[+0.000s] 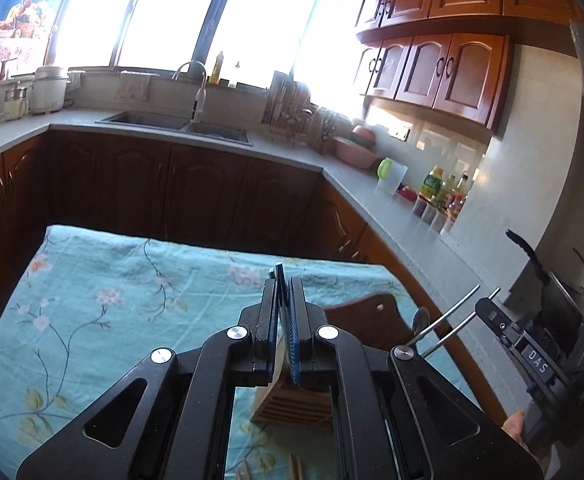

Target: Organize utensils

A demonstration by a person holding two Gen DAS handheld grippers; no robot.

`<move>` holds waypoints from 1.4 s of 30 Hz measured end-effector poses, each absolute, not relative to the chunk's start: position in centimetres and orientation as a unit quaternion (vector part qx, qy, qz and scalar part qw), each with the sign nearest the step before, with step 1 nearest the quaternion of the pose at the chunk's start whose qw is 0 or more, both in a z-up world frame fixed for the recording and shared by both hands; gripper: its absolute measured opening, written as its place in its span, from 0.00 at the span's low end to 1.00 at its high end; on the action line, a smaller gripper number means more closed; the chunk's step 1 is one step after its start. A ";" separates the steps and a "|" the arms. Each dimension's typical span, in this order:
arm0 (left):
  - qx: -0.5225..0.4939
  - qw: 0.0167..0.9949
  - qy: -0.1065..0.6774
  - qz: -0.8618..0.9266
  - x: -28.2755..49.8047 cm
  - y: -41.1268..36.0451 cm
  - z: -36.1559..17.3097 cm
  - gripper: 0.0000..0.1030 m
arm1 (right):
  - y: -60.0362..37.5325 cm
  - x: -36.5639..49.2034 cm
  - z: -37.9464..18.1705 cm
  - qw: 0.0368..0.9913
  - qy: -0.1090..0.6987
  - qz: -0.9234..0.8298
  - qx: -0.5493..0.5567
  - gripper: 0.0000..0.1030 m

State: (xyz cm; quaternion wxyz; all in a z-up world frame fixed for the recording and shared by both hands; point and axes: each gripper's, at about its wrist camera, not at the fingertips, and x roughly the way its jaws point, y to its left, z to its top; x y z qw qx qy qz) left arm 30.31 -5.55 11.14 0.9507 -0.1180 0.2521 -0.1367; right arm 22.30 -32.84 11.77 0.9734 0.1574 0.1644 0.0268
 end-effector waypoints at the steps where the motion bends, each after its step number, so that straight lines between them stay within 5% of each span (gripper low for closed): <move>1: -0.116 0.950 0.257 -0.135 30.4 -5.7 10.9 0.05 | -32.8 22.4 11.5 0.972 0.170 0.029 0.158 0.04; 15: -0.102 0.949 0.266 -0.137 30.7 -6.1 11.0 0.06 | -33.3 23.2 11.2 0.965 0.201 0.033 0.168 0.06; 18: -0.109 0.945 0.272 -0.145 30.7 -5.9 11.2 0.13 | -33.5 23.2 11.2 0.963 0.204 0.032 0.174 0.13; 21: -0.117 0.947 0.265 -0.140 29.9 -5.4 11.6 0.34 | -34.2 22.7 11.3 0.961 0.197 0.031 0.189 0.42; 22: -0.121 0.948 0.261 -0.137 29.5 -5.2 11.8 0.35 | -34.5 22.4 11.5 0.961 0.192 0.032 0.195 0.51; 24: -0.127 0.947 0.260 -0.137 29.0 -4.9 12.1 0.36 | -34.9 21.7 11.9 0.962 0.182 0.030 0.201 0.52; 29: -0.138 0.949 0.249 -0.131 26.8 -3.7 12.7 0.57 | -35.5 19.8 12.7 0.964 0.160 0.033 0.210 0.84; 33: -0.145 0.950 0.247 -0.120 24.7 -2.7 12.5 0.74 | -35.4 17.9 12.8 0.965 0.152 0.039 0.208 0.92; 42: -0.148 0.947 0.267 -0.098 19.8 -0.4 9.9 0.79 | -33.8 13.9 12.0 0.967 0.158 0.060 0.189 0.93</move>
